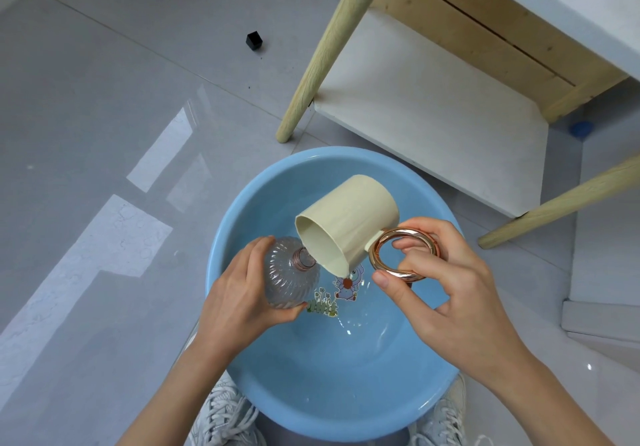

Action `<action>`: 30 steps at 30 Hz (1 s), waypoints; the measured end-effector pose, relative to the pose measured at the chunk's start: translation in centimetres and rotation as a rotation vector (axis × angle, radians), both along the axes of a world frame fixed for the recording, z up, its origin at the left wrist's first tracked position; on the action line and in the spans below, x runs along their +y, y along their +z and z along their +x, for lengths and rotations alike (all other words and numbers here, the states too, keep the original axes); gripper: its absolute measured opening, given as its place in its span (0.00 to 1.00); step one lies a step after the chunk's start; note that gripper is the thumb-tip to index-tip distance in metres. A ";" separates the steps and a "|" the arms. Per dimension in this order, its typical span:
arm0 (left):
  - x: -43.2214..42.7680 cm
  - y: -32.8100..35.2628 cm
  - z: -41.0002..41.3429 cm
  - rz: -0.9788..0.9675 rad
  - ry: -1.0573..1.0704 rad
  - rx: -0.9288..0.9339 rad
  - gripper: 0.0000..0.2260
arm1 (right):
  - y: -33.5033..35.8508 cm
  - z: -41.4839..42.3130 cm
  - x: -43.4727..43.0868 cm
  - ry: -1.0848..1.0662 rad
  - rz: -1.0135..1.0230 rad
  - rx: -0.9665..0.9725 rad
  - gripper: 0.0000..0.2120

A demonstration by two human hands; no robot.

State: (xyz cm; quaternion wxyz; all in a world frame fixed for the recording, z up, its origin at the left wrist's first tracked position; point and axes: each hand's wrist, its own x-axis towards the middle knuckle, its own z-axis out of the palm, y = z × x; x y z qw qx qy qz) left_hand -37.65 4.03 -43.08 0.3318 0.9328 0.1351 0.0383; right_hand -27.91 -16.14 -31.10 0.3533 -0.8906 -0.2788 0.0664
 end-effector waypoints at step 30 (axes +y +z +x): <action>0.0 0.0 0.0 0.007 0.001 -0.001 0.44 | 0.2 -0.2 0.3 0.037 -0.027 -0.036 0.18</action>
